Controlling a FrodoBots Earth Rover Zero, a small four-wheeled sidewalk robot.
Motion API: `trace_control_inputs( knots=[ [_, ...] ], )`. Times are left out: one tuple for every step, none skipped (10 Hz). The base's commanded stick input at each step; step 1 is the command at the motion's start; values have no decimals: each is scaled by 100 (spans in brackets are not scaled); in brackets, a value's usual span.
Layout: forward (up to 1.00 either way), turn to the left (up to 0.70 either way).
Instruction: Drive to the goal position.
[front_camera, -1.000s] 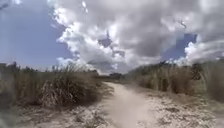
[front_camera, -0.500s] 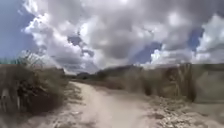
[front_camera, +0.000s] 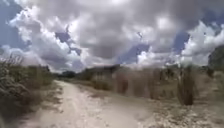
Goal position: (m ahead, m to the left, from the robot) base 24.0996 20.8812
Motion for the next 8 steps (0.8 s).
trace_control_inputs(
  knots=[
    [85, 25],
    [85, 34],
    [85, 34],
    [85, 34],
    [85, 34],
    [85, 34],
    [85, 34],
    [85, 34]
  ],
)
